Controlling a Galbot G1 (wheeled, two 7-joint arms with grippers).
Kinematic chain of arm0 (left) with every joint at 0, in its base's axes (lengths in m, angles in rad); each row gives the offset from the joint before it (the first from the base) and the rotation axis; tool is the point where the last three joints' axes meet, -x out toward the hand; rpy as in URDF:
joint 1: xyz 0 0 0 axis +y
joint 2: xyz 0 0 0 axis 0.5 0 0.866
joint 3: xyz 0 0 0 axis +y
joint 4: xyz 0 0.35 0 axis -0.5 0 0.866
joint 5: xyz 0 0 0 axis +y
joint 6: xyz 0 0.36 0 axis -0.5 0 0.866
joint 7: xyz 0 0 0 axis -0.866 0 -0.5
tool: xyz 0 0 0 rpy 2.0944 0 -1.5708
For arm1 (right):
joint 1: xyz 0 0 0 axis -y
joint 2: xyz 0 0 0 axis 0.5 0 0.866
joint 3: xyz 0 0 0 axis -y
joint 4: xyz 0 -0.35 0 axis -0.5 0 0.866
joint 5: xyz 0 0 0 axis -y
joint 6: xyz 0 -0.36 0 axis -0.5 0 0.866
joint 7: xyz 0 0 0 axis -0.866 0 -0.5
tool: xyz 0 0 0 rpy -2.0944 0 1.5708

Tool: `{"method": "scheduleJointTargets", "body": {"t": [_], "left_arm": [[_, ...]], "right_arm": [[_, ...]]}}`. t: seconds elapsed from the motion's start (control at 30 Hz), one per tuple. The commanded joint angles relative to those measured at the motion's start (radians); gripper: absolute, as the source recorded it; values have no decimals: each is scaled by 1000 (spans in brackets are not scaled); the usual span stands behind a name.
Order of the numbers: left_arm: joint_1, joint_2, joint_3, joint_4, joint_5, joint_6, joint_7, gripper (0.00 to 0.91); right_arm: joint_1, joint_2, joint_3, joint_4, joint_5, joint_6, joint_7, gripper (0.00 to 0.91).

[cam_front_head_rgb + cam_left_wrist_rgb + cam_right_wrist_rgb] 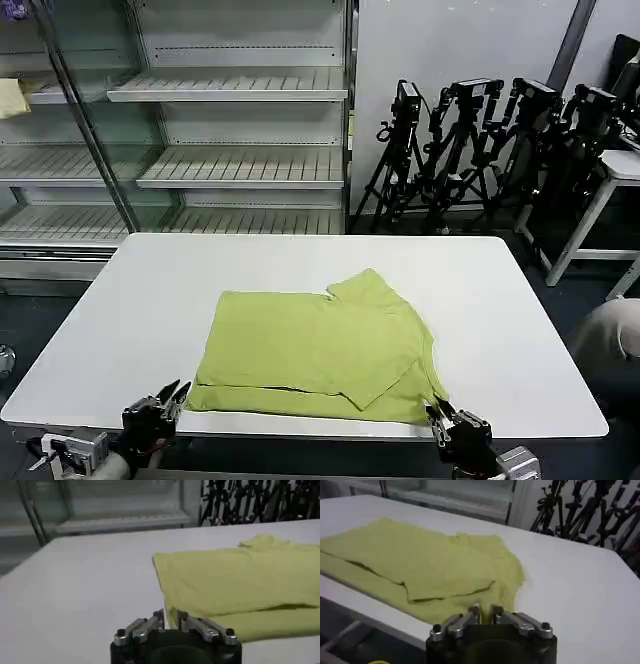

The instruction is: Fold and organize the clothes.

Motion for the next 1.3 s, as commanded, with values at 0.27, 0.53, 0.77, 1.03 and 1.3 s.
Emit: {"method": "scheduleJointTargets", "body": {"t": [0.27, 0.53, 0.77, 1.03, 1.3], "left_arm": [[-408, 113, 169, 270, -4, -2, 14, 907], [-593, 124, 275, 403, -37, -1, -20, 907], [-770, 85, 315, 600, -48, -1, -34, 907], [-880, 69, 353, 808, 4, -1, 4, 907], [-874, 73, 352, 836, 9, -1, 97, 907]], "right_arm": [[621, 47, -183, -349, 137, -13, 128, 907], [930, 117, -320, -605, 176, -14, 162, 907], [1040, 197, -379, -758, 176, -14, 180, 907], [1168, 309, -408, -1030, 166, -12, 182, 907], [1236, 398, -422, -1209, 50, -9, 141, 907]]}}
